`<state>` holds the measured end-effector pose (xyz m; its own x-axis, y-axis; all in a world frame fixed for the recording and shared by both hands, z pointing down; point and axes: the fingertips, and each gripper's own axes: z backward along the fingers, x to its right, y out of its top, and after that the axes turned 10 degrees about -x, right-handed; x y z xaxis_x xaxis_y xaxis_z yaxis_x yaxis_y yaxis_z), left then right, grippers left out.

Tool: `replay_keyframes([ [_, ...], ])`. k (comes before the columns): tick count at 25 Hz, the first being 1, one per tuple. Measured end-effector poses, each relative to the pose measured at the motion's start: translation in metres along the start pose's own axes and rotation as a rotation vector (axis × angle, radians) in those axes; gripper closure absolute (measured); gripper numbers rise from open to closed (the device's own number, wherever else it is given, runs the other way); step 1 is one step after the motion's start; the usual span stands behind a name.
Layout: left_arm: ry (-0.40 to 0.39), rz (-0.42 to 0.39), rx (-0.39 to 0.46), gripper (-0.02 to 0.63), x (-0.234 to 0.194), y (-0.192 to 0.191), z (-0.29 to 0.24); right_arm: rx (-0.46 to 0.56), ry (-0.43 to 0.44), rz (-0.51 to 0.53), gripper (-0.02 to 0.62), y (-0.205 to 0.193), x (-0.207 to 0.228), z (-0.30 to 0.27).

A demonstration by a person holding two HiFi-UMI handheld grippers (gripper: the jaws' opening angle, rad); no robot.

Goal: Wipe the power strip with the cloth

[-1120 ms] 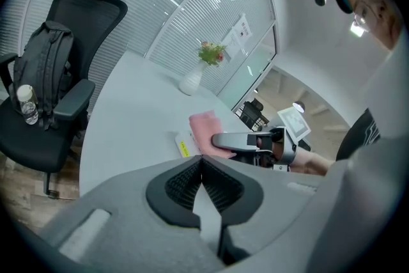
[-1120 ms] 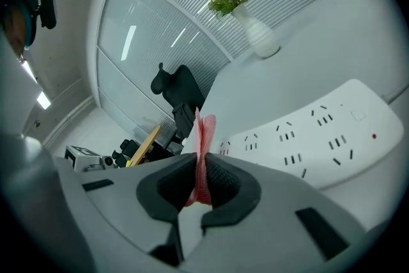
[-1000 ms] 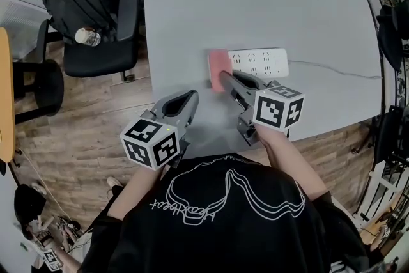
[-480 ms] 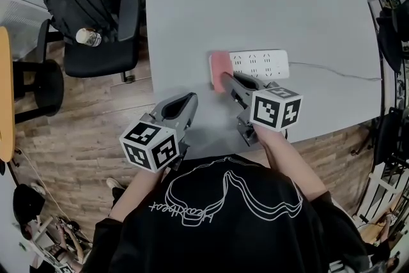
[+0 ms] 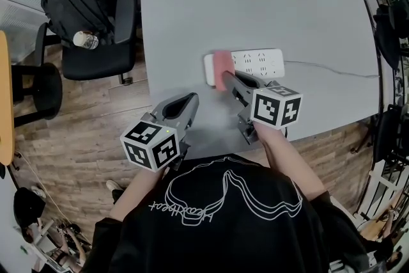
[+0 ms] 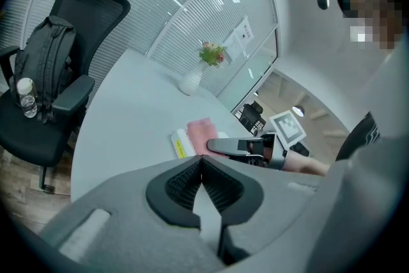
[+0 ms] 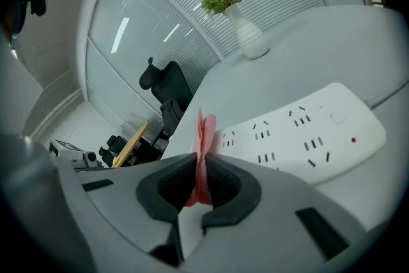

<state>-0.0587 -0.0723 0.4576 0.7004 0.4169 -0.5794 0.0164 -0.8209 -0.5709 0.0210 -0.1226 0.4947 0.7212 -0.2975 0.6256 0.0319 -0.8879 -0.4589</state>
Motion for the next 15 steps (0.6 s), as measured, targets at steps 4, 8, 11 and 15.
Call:
replay_keyframes([
  [4, -0.004, 0.001, -0.001, 0.594, 0.003, 0.000, -0.003, 0.006, -0.009, -0.007, 0.563, 0.000, 0.007, 0.005],
  [8, -0.011, 0.002, -0.005, 0.594, 0.005, -0.001, -0.006, 0.012, -0.018, -0.016, 0.563, 0.000, 0.012, 0.009],
  [11, -0.017, 0.003, -0.012, 0.594, 0.004, -0.001, -0.007, 0.019, -0.033, -0.021, 0.563, 0.002, 0.017, 0.010],
  [15, -0.019, 0.000, -0.022, 0.594, 0.006, -0.002, -0.012, 0.022, -0.051, -0.021, 0.563, 0.003, 0.025, 0.016],
])
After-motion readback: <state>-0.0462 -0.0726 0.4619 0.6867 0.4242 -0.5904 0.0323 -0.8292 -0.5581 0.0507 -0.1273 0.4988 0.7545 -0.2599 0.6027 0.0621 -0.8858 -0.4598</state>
